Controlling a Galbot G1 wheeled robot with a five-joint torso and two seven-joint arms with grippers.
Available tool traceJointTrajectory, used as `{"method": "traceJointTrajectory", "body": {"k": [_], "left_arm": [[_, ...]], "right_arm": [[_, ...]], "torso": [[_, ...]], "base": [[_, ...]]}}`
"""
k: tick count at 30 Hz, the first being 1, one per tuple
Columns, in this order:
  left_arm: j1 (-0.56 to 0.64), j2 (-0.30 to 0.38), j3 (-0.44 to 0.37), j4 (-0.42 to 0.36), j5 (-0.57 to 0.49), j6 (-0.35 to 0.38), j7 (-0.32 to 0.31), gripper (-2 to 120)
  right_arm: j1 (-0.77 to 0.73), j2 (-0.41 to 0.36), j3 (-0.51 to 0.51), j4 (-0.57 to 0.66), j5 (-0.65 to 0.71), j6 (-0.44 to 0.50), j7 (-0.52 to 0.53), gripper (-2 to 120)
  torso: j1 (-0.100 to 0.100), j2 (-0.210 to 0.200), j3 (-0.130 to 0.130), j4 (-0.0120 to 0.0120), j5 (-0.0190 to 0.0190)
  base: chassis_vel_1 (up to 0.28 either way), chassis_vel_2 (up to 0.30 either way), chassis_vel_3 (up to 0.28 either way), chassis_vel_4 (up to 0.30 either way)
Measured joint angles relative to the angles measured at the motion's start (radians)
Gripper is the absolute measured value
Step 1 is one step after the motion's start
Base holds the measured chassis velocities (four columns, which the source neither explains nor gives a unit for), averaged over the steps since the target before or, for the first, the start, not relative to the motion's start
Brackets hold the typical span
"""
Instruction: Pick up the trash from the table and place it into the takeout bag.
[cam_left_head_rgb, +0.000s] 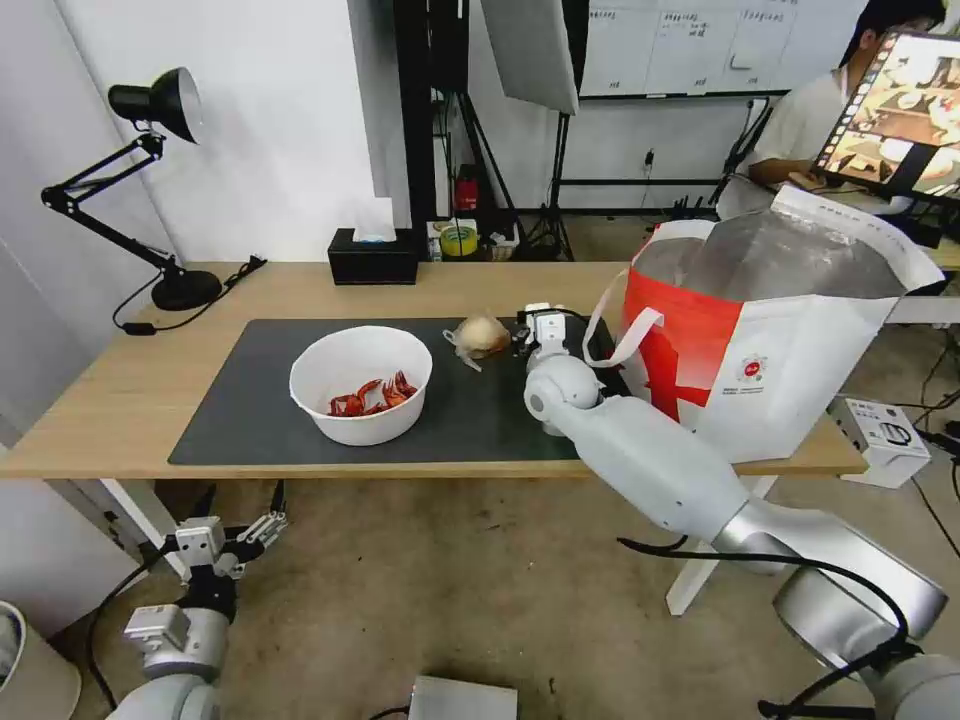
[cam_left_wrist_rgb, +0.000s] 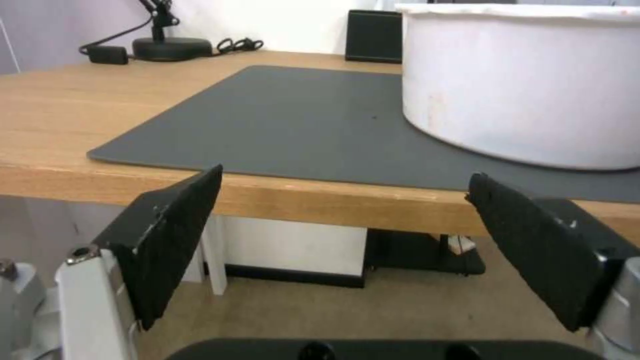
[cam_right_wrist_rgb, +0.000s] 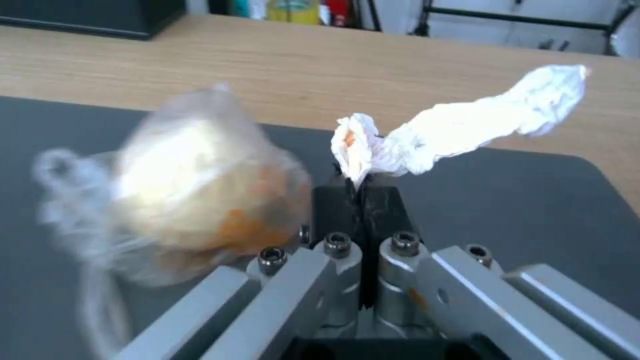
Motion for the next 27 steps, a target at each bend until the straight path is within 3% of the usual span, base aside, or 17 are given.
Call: {"method": "traceJointTrajectory", "body": {"k": [9, 17, 20, 23, 27], "left_arm": [[0.006, 0.017, -0.001, -0.012, -0.004, 0.006, 0.000, 100], [0.013, 0.041, -0.005, -0.005, -0.006, 0.001, 0.000, 100], [0.015, 0.045, -0.008, -0.005, -0.007, 0.000, 0.000, 100], [0.016, 0.049, -0.011, -0.010, -0.011, 0.000, -0.001, 100], [0.015, 0.052, -0.010, -0.013, -0.013, 0.001, 0.000, 100]], "right_arm": [[-0.086, -0.077, -0.008, 0.193, -0.012, 0.026, -0.025, 0], [-0.204, -0.181, 0.020, 0.373, -0.104, 0.061, -0.066, 0], [-0.276, -0.239, 0.060, 0.441, -0.180, 0.092, -0.114, 0], [-0.420, -0.308, 0.166, 0.526, -0.264, 0.161, -0.209, 0], [-0.546, -0.345, 0.259, 0.579, -0.309, 0.220, -0.295, 0]], "torso": [[0.000, 0.000, 0.000, -0.0001, 0.0001], [0.000, 0.000, 0.000, 0.0001, 0.0001], [0.000, 0.000, 0.000, -0.0002, 0.0004], [0.000, 0.000, 0.000, 0.0000, 0.0004], [0.000, 0.000, 0.000, -0.0003, 0.0003]], "base": [[0.000, 0.000, 0.000, 0.000], [0.000, 0.000, 0.000, 0.000], [0.000, 0.000, 0.000, 0.000], [0.000, 0.000, 0.000, 0.000], [0.000, 0.000, 0.000, 0.000]]}}
